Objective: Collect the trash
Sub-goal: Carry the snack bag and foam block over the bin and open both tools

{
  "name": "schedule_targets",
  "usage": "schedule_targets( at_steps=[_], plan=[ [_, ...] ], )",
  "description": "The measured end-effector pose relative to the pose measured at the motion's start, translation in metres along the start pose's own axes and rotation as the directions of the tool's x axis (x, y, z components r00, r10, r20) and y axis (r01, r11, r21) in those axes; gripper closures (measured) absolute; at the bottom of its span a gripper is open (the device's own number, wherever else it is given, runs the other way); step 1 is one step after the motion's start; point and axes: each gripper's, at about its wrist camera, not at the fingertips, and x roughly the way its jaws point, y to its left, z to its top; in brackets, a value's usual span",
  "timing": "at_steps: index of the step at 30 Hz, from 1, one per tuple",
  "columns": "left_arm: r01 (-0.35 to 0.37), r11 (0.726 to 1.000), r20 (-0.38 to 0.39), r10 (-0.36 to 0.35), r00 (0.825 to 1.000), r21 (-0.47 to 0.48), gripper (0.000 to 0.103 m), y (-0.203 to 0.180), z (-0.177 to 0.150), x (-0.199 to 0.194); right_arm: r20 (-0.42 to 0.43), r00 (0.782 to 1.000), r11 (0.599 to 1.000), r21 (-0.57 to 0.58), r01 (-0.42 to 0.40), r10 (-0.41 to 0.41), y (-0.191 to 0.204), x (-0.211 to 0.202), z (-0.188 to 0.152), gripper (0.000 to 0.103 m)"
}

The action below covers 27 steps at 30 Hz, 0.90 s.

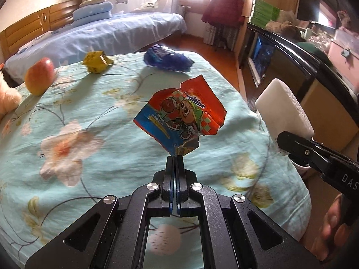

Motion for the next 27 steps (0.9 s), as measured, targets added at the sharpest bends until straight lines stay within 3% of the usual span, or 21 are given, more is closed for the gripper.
schedule_targets(
  at_steps=[27],
  plan=[
    [0.074,0.988,-0.017,-0.072,0.997,0.134,0.102,-0.071,0.003,0.005,0.036,0.994,0.988,0.114,0.103,-0.108,-0.066,-0.041,-0.014,0.074]
  ],
)
